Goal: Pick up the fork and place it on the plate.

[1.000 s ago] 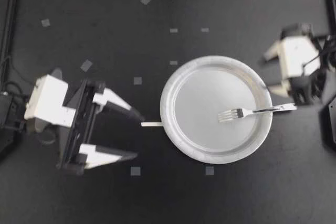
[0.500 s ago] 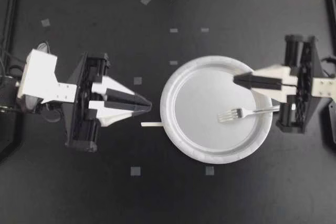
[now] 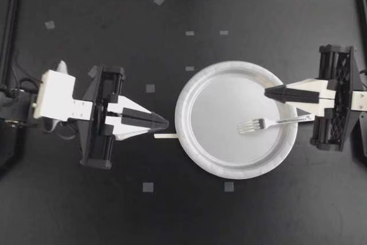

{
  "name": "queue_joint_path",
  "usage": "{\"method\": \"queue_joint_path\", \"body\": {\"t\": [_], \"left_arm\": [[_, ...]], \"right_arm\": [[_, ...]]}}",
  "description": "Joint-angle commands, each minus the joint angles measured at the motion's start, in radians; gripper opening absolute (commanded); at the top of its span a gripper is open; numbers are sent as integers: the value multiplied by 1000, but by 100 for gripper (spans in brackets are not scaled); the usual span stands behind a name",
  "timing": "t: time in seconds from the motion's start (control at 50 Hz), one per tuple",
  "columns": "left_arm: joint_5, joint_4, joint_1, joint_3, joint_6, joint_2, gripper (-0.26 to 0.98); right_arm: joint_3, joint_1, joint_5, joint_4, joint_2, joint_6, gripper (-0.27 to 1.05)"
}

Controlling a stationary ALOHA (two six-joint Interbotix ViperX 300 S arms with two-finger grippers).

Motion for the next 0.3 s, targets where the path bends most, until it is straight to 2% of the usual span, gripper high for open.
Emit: {"method": "queue_joint_path", "body": {"t": [0.0, 0.28], "left_arm": [[26, -3, 3, -18, 11, -2, -3], [35, -2, 3, -15, 17, -2, -3]], "right_arm": [[2, 11, -14, 0, -12, 5, -5], [18, 11, -21, 0, -14, 8, -5]]}}
